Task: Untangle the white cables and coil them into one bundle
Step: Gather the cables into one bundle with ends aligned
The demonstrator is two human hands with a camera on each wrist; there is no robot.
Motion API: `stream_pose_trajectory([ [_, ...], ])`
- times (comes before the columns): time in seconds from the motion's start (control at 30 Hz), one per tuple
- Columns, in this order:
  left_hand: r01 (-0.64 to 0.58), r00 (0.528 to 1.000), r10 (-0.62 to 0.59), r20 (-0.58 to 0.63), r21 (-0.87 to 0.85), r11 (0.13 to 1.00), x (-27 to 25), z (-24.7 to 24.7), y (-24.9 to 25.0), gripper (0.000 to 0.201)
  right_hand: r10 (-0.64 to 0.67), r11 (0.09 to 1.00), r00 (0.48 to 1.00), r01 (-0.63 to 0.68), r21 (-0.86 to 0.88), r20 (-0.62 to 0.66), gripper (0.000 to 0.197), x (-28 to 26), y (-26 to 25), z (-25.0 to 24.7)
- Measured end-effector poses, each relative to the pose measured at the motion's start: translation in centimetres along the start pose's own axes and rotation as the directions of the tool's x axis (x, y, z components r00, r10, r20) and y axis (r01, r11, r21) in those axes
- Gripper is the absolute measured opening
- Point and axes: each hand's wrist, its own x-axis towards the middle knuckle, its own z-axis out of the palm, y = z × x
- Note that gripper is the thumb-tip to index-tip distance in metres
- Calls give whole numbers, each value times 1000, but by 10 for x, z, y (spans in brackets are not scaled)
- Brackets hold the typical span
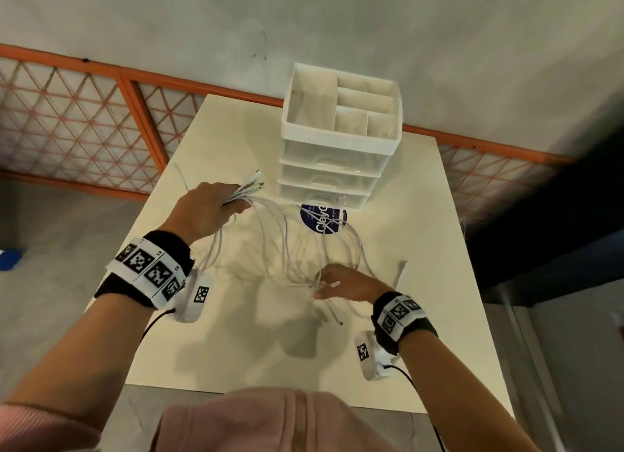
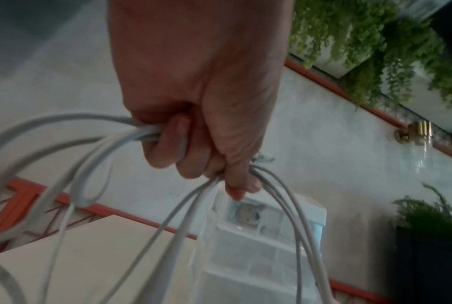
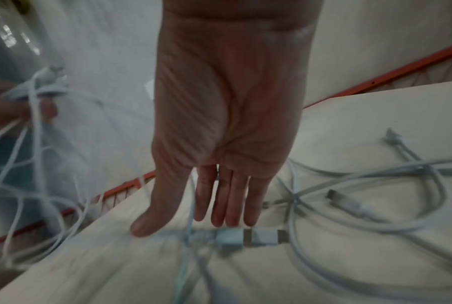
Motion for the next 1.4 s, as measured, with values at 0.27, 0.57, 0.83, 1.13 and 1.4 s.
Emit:
stream_pose_trajectory([
  [0.27, 56, 924, -120, 364, 180, 982, 6, 31, 3, 22, 179, 984, 853, -156, 87, -490, 11, -36, 55, -48],
  [0.57, 128, 919, -206, 335, 240, 962, 12, 38, 8, 32, 204, 961, 901, -258, -95, -384, 44, -42, 75, -19],
  [0.83, 154, 932, -208, 298, 196, 968, -1, 38, 6, 28, 111, 959, 918, -199, -203, -380, 17, -44, 88, -11],
  [1.13, 151, 941, -140, 308, -12, 988, -9, 27, 13, 44, 75, 970, 917, -157, -183, -391, 67, -75, 52, -49],
  [1.4, 46, 968, -6, 249, -154, 987, -8, -4, 37, 26, -151, 955, 887, 245, 168, -437, 31, -126, -5, -121],
])
